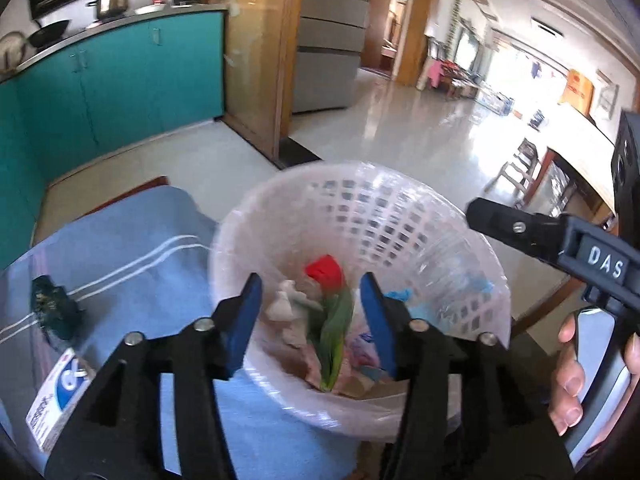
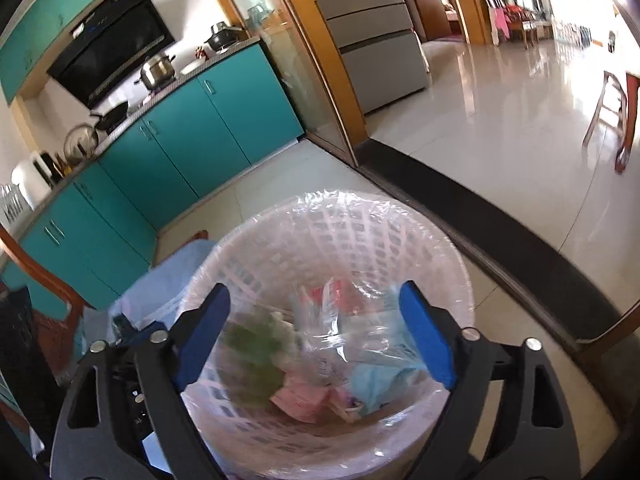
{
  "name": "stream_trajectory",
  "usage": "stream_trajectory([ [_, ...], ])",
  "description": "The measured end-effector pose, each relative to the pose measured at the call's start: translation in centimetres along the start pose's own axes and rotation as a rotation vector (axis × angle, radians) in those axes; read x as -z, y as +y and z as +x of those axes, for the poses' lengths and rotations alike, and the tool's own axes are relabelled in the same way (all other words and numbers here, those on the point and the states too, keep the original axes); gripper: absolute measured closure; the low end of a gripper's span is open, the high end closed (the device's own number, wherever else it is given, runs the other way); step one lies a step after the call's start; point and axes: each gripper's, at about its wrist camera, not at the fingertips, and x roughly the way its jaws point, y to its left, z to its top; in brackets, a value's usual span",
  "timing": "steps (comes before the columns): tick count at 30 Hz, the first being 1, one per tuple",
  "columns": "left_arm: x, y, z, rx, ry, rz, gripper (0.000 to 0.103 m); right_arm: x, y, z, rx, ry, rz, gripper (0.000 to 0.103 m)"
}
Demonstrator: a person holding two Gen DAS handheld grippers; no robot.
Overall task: Collect trash
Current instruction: 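Carry the leaves over the basket and open both tools, dropping leaves and packet, then move both tools back over the chair cushion, then grasp the dark green plastic bag with the right tool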
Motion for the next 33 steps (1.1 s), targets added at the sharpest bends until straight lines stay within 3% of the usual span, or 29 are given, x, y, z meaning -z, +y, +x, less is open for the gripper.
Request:
stream_trajectory([
  [2, -0.1, 1.6, -0.8, -0.026, -0.014, -0.035, 0.037, -0.2, 0.5, 0.2, -0.027, 0.004, 0.01, 0.016],
  [7, 0.3, 5.8, -3.3, -0.15, -0.047, -0.063, 0.028, 0.0, 4.0, 1.0, -0.081, 0.007, -0.032, 0.016],
  [13, 1.0, 12.0, -7.5, -0.28, -0.076, -0.145, 0.024, 0.9, 9.7, 3.3, -0.158, 0.049, -0.122, 0.016],
  [19, 3.2, 20.6, -13.0, -0.507, -0.068, -0.323, 0.019, 2.9, 18.2, 7.3, -0.236, 0.154, -0.295, 0.016],
  [23, 5.1, 24.8, -15.1, -0.511, -0.027, -0.44, 0.018, 4.9, 24.7, 10.7, -0.276, 0.225, -0.428, 0.016],
  [26, 6.1, 26.1, -15.8, -0.533, -0.017, -0.446, 0.017, 6.7, 28.8, 13.4, -0.284, 0.284, -0.522, 0.016],
  [33, 7.4, 26.2, -14.8, -0.545, 0.042, -0.387, 0.017, 10.9, 30.9, 17.1, -0.235, 0.371, -0.609, 0.016],
])
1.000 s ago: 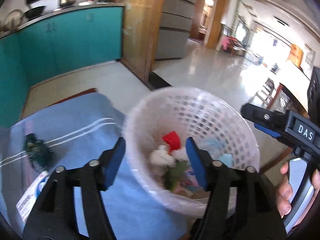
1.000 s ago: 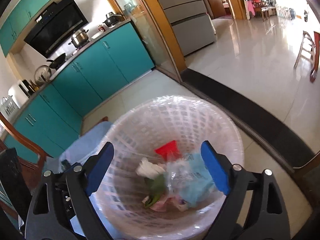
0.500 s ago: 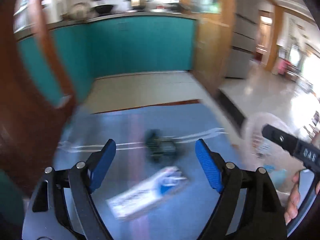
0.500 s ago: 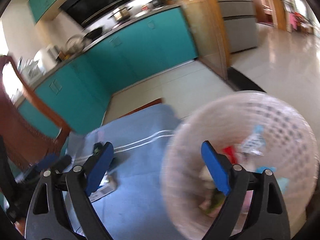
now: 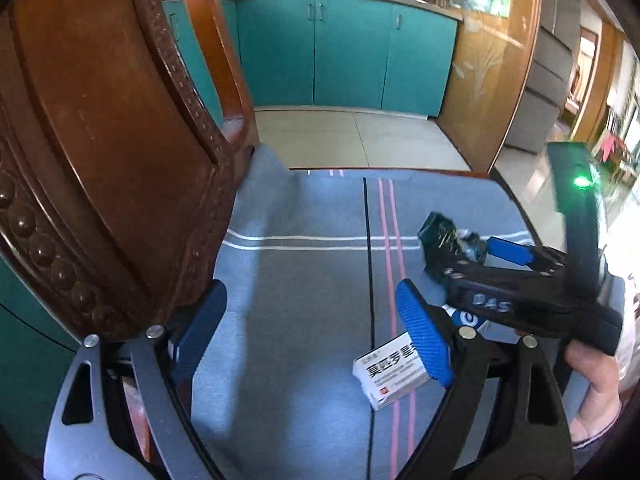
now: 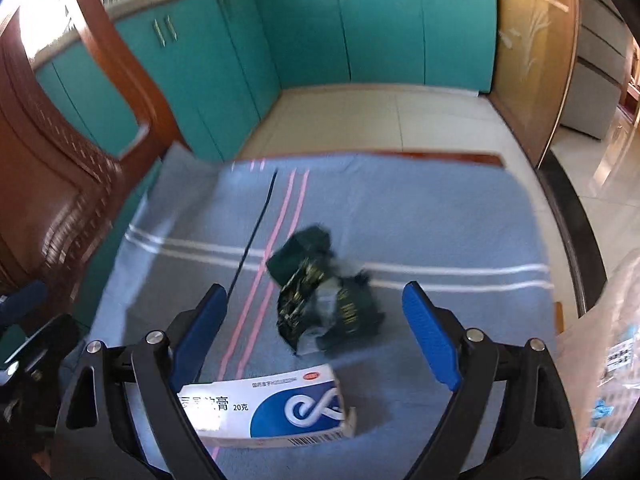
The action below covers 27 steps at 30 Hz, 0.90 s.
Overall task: Collect trash
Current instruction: 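Grasp the dark green plastic bag with the right tool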
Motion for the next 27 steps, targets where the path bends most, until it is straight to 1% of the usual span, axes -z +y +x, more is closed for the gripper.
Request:
stream_trajectory([
  [3, 0.3, 0.1, 0.5, -0.005, 0.012, 0.011, 0.016, 0.4, 0.7, 0.8, 0.019, 0.015, -0.031, 0.016],
  [4, 0.4, 0.2, 0.6, -0.002, 0.016, 0.008, 0.016, 0.5, 0.9, 0.8, 0.024, 0.012, -0.041, 0.021],
  [5, 0.5, 0.3, 0.6, -0.001, 0.017, 0.01, 0.016, 0.6, 1.0, 0.9, 0.025, 0.014, -0.052, 0.032],
  [7, 0.4, 0.1, 0.8, -0.003, 0.017, 0.017, 0.016, 0.7, 1.3, 1.2, 0.031, 0.026, -0.067, 0.046],
  [8, 0.4, 0.1, 0.9, 0.0, 0.019, 0.018, 0.016, 0.8, 1.2, 1.1, 0.038, 0.019, -0.071, 0.049],
  [12, 0.4, -0.2, 1.2, 0.024, 0.027, 0.023, 0.016, 1.3, 0.5, 0.3, 0.05, -0.012, -0.043, 0.053],
  [17, 0.8, -1.7, 1.5, 0.063, 0.046, 0.091, 0.016, 2.0, -1.2, -1.7, 0.046, -0.039, 0.007, 0.053],
  [21, 1.5, -3.5, 2.1, 0.118, 0.09, 0.185, 0.015, 2.2, -3.1, -3.7, 0.053, -0.069, 0.048, 0.053],
  [23, 2.1, -4.6, 2.5, 0.168, 0.124, 0.239, 0.014, 2.3, -4.0, -4.7, 0.052, -0.085, 0.072, 0.053],
  [24, 2.6, -5.3, 2.7, 0.206, 0.149, 0.287, 0.013, 2.4, -4.3, -5.0, 0.053, -0.09, 0.081, 0.053],
  [25, 3.0, -5.9, 2.8, 0.222, 0.16, 0.318, 0.013, 2.5, -4.8, -5.6, 0.058, -0.099, 0.092, 0.053],
  [27, 4.0, -7.0, 2.8, 0.223, 0.164, 0.393, 0.013, 2.7, -5.5, -6.4, 0.065, -0.11, 0.106, 0.053],
])
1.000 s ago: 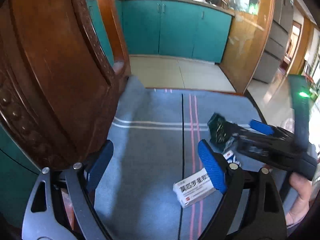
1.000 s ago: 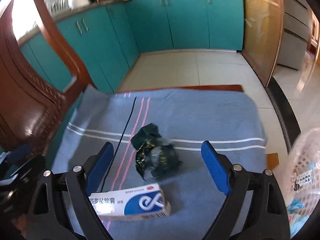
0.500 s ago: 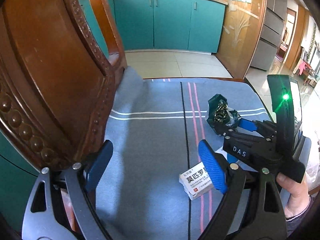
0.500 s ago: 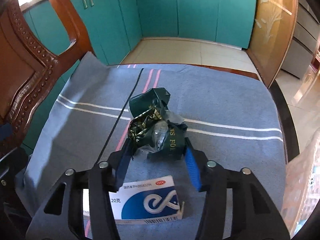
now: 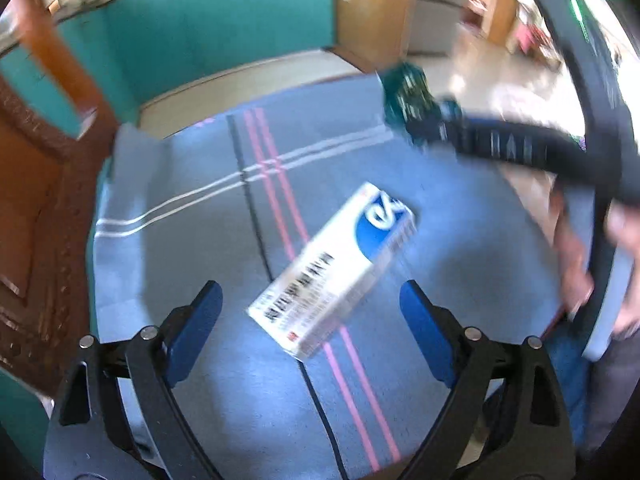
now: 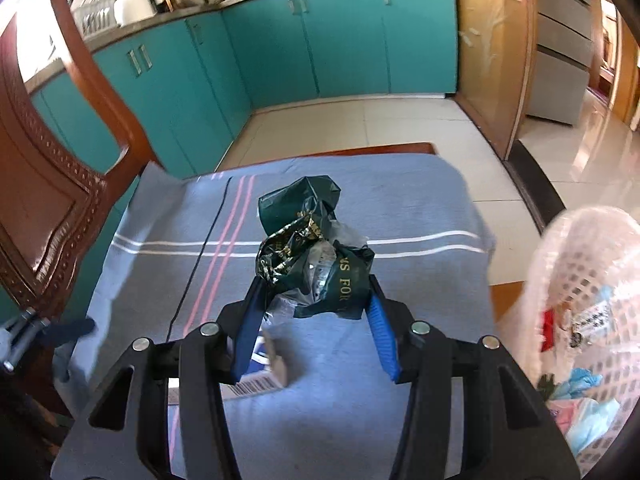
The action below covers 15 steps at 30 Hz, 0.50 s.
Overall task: Collect trash
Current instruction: 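Grasp the dark green plastic bag with the right tool, then grasp the white medicine box with the left tool while the right tool holds the green bag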
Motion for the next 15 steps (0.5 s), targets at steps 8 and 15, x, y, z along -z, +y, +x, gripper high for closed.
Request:
stream_trajectory([
  [8, 0.3, -1.0, 2.2, 0.011, 0.064, 0.045, 0.012, 0.3, -1.6, -1.5, 0.002, -0.019, 0.043, 0.053],
  [15, -0.5, -1.2, 4.3, -0.001, 0.088, 0.038, 0.012, 0.3, -1.8, -1.8, -0.01, -0.018, 0.047, 0.053],
])
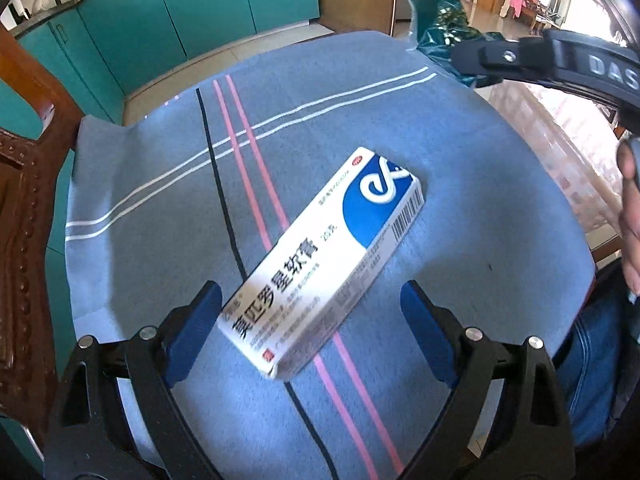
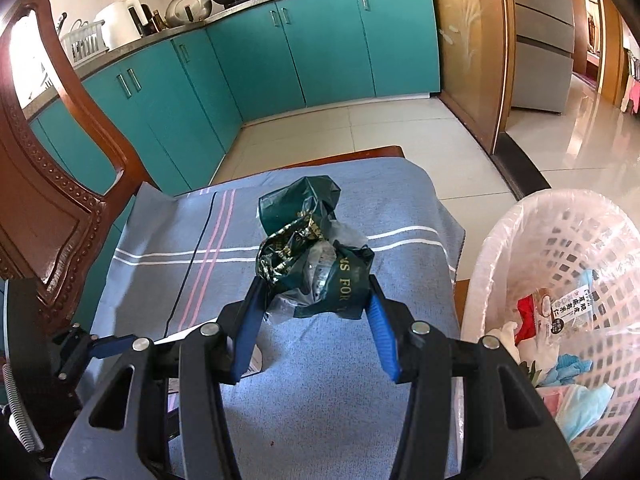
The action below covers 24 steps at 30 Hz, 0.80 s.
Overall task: Collect trash
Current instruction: 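Grasp the white medicine box with the left tool while the right tool holds the green bag, then carry the medicine box and green bag over the white basket and open both tools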
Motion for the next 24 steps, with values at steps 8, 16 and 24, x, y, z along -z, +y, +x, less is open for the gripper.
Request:
stream_trajectory([
  [8, -0.8, 0.4, 1.6, 0.045, -0.016, -0.003, 0.027, 0.1, -0.5, -0.2, 0.002, 0.004, 0.006, 0.053],
  [16, 0.3, -2.0, -0.1, -0.031, -0.053, 0.101, 0.054, 0.2, -0.6, -0.5, 0.01, -0.006, 0.006, 0.053],
  [24, 0.0, -3.6, -4.3, -0.105, -0.188, 0.107, 0.06, 0.2, -0.6, -1.0, 0.017, -0.027, -0.001, 0.053],
])
